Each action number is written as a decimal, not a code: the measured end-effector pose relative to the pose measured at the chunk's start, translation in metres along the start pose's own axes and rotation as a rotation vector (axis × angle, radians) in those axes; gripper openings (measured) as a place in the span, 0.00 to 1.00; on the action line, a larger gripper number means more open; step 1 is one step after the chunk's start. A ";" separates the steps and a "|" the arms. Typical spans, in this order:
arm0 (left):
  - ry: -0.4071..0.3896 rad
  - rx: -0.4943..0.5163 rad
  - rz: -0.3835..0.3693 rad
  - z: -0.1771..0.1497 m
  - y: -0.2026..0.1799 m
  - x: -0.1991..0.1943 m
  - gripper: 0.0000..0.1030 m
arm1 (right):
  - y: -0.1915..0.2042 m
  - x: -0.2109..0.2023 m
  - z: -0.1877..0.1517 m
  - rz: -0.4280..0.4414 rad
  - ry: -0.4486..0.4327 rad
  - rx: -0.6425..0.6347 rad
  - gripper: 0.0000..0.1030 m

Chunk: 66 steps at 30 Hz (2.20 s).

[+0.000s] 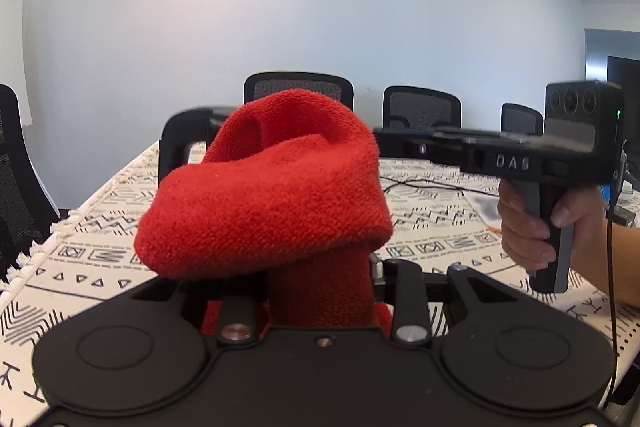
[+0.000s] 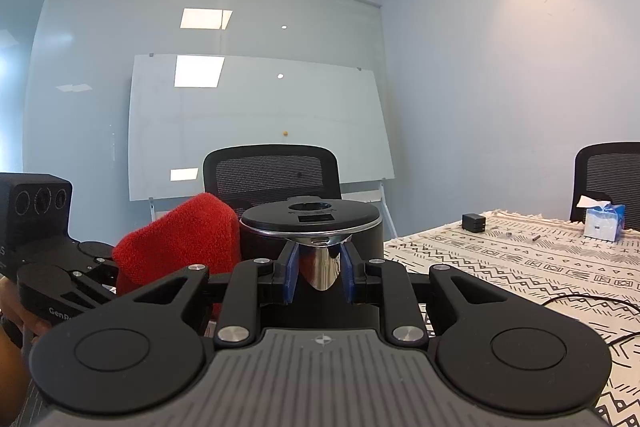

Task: Clean container
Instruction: 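Keep rubbing the red cloth along the kettle wall with the left gripper, then rub the red cloth around the kettle wall with the left gripper while the right gripper holds the kettle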

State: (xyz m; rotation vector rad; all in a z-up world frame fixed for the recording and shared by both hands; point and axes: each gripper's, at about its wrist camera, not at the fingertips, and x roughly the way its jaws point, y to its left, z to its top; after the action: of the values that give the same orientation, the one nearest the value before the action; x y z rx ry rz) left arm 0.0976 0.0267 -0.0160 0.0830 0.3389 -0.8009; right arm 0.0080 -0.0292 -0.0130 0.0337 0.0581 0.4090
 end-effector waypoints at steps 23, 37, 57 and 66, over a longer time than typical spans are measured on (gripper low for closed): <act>-0.020 -0.030 0.054 0.002 0.019 -0.010 0.34 | 0.001 -0.001 -0.003 0.001 -0.003 0.003 0.21; -0.012 -0.047 0.063 -0.006 0.039 -0.007 0.35 | 0.000 -0.002 -0.007 0.002 0.006 0.002 0.21; 0.011 0.017 -0.042 -0.006 0.071 -0.009 0.35 | -0.002 0.001 -0.004 0.012 0.013 0.015 0.22; 0.006 0.078 -0.098 0.008 0.084 -0.014 0.35 | -0.003 -0.002 -0.005 0.015 0.014 0.014 0.21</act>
State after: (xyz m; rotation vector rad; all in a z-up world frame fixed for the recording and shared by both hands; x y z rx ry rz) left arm 0.1515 0.0930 -0.0083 0.1432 0.3189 -0.9108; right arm 0.0071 -0.0328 -0.0183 0.0456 0.0744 0.4243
